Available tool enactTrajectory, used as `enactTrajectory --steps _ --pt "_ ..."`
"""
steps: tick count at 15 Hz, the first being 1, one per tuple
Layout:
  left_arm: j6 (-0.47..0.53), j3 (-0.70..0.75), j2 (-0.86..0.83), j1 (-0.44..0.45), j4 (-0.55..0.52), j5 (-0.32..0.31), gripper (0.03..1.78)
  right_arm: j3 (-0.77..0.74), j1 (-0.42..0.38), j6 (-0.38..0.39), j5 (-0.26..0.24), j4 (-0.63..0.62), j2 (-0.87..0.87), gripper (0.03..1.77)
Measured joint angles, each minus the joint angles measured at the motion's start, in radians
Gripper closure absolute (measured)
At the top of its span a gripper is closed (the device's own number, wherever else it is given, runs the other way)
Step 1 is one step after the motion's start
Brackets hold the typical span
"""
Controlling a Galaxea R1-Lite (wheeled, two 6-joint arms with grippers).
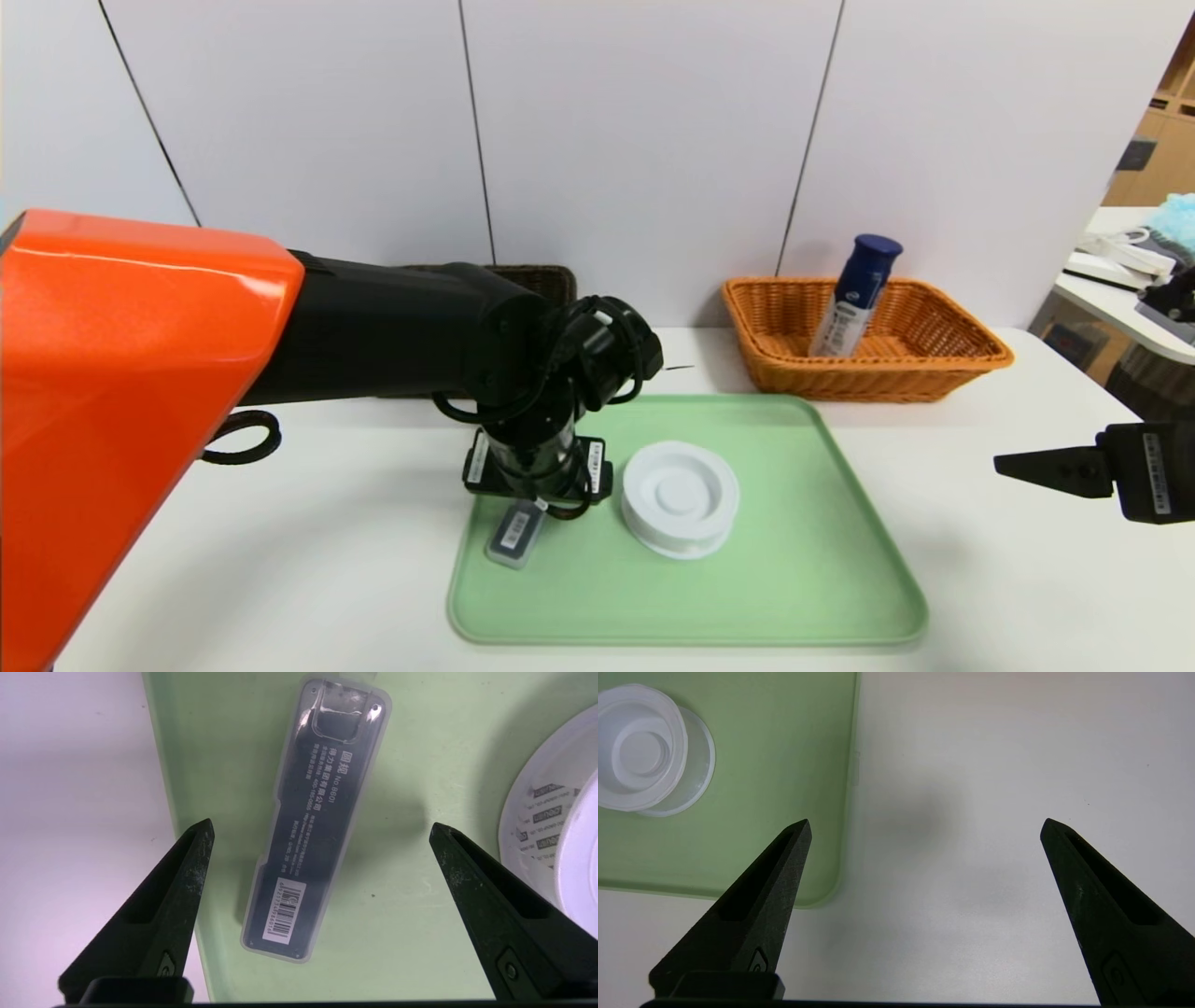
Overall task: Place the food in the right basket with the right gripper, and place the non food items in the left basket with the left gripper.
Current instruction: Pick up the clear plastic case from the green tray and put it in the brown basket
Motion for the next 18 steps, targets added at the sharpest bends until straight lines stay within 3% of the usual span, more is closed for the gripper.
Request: enactTrajectory --steps 18 --pt "-0.002 -0.004 0.036 0.019 -0.037 -0.019 0.12 0.005 -0.001 0.0 0.003 0.0 0.003 0.1"
